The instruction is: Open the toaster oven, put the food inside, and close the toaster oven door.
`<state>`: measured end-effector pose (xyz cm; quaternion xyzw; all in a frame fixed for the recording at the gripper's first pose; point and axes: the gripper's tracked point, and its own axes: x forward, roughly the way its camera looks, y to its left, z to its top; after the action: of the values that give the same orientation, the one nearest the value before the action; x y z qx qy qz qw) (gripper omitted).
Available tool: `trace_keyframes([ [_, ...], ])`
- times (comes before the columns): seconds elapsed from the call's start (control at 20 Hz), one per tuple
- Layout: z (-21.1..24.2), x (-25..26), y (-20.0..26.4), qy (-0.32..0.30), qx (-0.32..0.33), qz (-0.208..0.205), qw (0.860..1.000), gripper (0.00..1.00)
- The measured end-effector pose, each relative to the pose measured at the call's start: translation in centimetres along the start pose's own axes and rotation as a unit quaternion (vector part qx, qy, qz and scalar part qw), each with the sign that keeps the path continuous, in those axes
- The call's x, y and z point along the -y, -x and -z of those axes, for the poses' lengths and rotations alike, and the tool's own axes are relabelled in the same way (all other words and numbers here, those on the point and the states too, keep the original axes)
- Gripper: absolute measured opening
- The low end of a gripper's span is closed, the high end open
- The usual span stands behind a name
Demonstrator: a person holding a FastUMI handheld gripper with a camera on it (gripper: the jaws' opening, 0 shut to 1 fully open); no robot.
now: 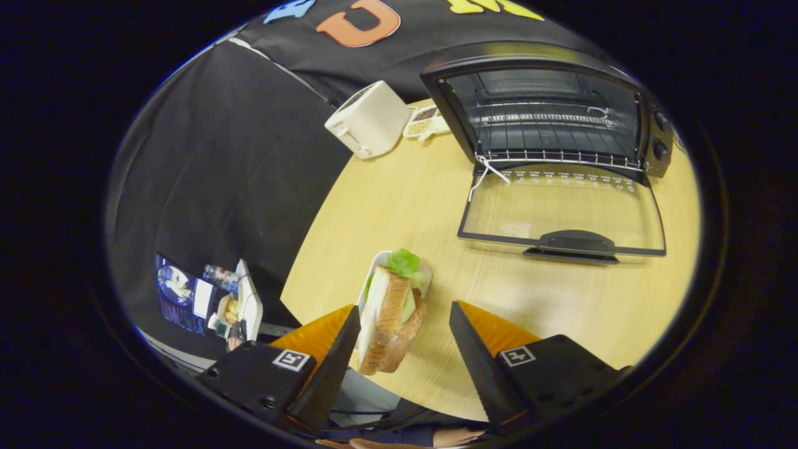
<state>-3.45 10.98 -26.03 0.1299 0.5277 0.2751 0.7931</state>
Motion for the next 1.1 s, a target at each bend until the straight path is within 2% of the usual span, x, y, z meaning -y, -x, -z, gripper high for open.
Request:
trace_keyframes([
  [0.05,0.3,-0.2,-0.3,-0.005,-0.010,-0.001,1.000,0.90],
  [0.2,1.3,-2.2,-0.5,-0.023,-0.034,-0.039,0.998,0.76],
  [0.35,1.6,-2.7,-0.5,-0.032,-0.038,-0.046,0.998,0.50],
  [0.4,1.8,-2.8,-0.4,-0.035,-0.044,-0.047,0.997,0.49],
  [0.45,1.6,-3.0,-0.2,-0.041,-0.045,-0.049,0.997,0.43],
  [0.65,0.8,-4.1,1.1,-0.043,-0.022,-0.058,0.997,0.38],
  [0.9,-0.6,-5.4,3.5,-0.061,0.003,-0.098,0.993,0.37],
  [1.1,-3.7,-3.3,5.2,-0.090,0.058,-0.113,0.988,0.37],
])
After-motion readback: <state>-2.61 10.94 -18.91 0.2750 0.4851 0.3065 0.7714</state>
